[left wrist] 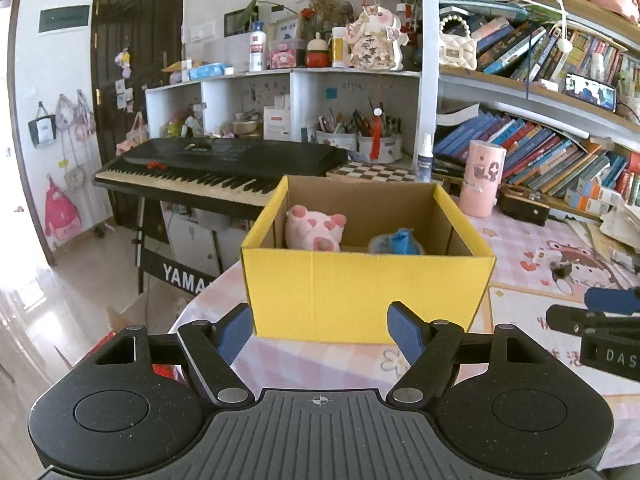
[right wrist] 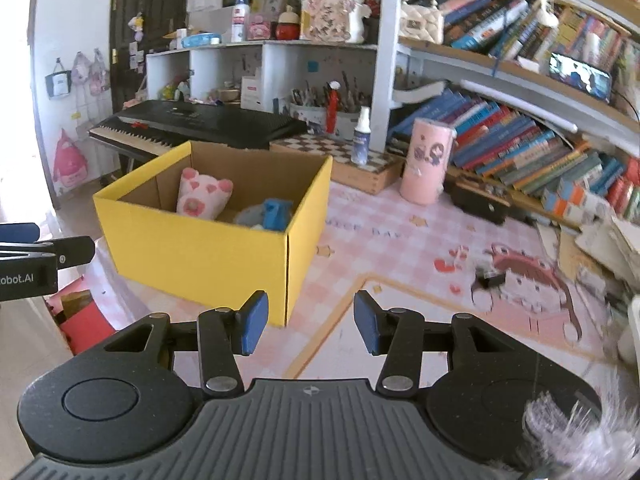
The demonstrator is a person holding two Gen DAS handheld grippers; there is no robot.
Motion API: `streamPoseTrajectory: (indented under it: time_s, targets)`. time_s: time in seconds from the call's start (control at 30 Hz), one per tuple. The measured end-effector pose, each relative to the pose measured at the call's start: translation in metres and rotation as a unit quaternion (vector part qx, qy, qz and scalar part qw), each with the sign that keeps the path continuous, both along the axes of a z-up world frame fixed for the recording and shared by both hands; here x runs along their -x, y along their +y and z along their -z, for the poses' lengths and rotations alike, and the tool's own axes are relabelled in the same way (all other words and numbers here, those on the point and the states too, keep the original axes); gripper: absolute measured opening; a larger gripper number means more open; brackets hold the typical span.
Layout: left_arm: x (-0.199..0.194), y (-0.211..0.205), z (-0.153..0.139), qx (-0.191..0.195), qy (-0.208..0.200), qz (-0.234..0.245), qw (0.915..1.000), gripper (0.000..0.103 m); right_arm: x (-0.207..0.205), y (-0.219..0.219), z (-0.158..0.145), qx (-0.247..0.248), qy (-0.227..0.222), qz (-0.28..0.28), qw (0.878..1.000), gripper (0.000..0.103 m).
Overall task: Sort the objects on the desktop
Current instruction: 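Lift both open tools up out of the yellow box, then move both open tools back over the desk mat toward remaining items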
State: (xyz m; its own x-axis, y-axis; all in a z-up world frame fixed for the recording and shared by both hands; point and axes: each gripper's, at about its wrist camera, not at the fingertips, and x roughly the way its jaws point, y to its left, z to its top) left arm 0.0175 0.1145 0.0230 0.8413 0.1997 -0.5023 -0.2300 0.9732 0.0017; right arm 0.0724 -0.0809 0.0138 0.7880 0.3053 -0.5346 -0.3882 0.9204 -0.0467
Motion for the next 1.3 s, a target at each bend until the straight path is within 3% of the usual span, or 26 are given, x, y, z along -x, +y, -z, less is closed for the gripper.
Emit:
streamPoseTrajectory:
  time_s: [0.1,0.53,0.7,0.9,1.3]
  targets:
    - [0.008,-0.003,0.003,0.000,0.004,0.002,1.0000,0.082,0.016,-0.001,0.004,-0.002,0.000,0.009,1.000,0.047]
    - [0.035,-0.022,0.014,-0.013,0.024,0.024,0.9993,0.090,0.064,-0.002,0.025,-0.002,0.015,0.028,0.999,0.053]
    - [0.039,-0.032,0.020,-0.020,0.037,0.037,0.9984,0.093,0.074,-0.006,0.027,0.001,0.010,0.040,0.999,0.065]
    - [0.034,-0.044,0.021,-0.011,0.040,0.060,0.9973,0.093,0.080,-0.024,0.028,0.000,0.017,0.079,0.997,0.073]
    - [0.020,-0.079,0.026,-0.014,0.049,0.122,0.9913,0.095,0.084,-0.060,0.033,-0.007,0.031,0.143,0.989,0.082]
